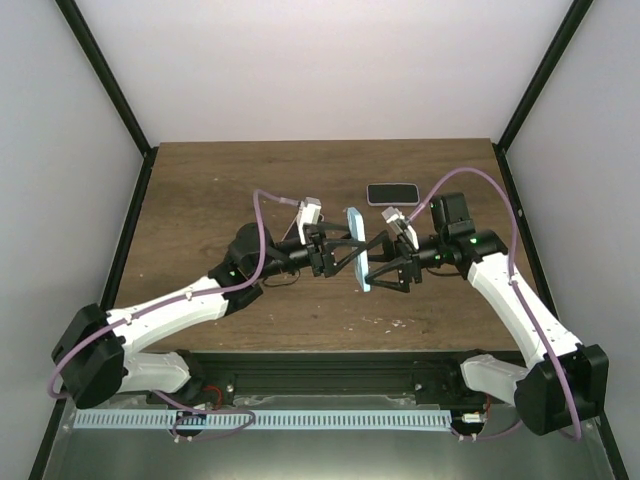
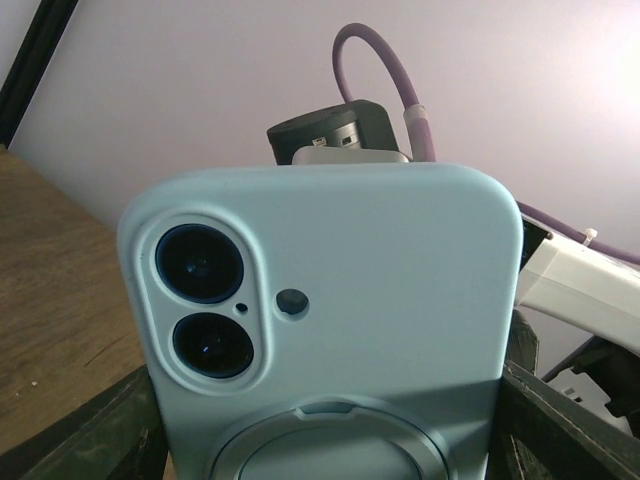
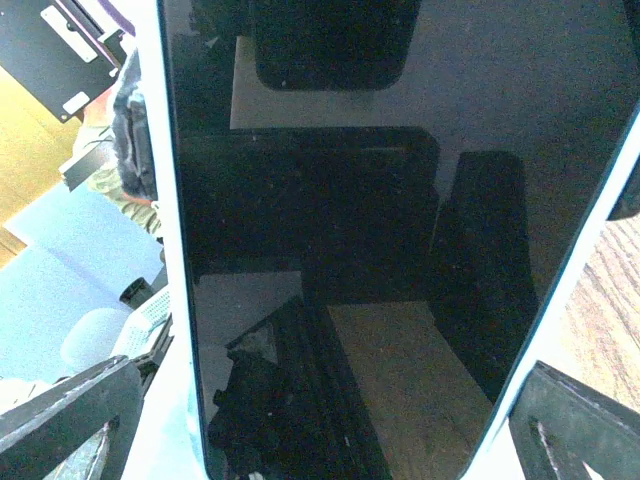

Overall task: Take the phone out of the phone case
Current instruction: Adjust the phone.

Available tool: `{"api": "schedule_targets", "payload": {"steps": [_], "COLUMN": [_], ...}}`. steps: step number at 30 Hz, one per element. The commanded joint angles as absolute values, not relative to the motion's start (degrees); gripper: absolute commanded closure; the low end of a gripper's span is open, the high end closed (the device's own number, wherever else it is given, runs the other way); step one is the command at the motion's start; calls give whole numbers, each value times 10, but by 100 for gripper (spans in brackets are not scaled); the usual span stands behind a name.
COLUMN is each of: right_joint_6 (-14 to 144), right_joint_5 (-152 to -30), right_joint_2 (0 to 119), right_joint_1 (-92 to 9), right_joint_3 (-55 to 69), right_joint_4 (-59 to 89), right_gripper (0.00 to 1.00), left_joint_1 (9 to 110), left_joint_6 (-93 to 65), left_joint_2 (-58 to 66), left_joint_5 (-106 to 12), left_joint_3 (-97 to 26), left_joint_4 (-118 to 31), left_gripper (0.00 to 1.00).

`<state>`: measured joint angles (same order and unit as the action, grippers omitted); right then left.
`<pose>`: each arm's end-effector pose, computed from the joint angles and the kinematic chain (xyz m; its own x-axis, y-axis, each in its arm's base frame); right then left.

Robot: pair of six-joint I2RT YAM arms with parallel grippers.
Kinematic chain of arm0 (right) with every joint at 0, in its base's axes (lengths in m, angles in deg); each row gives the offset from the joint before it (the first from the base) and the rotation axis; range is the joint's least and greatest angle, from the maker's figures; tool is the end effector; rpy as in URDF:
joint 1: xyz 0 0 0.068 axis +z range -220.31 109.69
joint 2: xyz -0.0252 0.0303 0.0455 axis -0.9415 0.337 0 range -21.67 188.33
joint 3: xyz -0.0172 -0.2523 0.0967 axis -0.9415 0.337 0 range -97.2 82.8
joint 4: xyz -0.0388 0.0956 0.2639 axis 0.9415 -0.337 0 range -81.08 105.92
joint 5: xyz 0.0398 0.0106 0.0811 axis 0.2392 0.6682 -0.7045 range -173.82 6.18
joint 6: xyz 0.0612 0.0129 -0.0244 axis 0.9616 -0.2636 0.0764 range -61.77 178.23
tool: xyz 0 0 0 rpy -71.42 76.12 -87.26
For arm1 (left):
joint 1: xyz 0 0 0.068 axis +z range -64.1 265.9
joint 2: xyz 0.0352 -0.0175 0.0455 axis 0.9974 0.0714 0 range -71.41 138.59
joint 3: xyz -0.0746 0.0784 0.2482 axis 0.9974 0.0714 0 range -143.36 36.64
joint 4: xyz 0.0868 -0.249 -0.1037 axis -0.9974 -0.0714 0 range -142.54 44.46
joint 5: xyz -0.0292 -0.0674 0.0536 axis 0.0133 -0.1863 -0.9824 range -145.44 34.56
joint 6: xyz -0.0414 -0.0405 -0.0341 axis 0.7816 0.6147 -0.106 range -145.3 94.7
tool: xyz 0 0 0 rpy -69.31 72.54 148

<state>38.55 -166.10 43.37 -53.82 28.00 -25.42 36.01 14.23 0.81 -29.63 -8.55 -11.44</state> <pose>0.2100 0.1175 0.2987 -0.4957 -0.1939 -0.8466 -0.8449 -0.1181 0.5218 0.1930 -0.2656 0.3094 -0.5542 -0.2314 -0.7996 0.7962 0.1326 -0.5903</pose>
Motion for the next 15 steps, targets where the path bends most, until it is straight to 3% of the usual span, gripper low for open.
{"api": "schedule_targets", "payload": {"steps": [1, 8, 15], "right_joint_6": [418, 439, 461], "right_joint_5": [-1694, -1680, -1649], "right_joint_2": [432, 444, 431], "right_joint_1": [-530, -531, -531], "right_joint_3": [267, 263, 278], "right_joint_4": [-227, -202, -164], "right_gripper": [0, 1, 17], "left_joint_1": [360, 360, 360], "left_joint_6": [148, 164, 163], "left_joint_2": [20, 38, 48], "left_joint_5": [-293, -279, -280], "left_joint_3": [-93, -93, -92], "left_joint_4": [-53, -25, -25], "left_gripper": [49, 49, 49]}}
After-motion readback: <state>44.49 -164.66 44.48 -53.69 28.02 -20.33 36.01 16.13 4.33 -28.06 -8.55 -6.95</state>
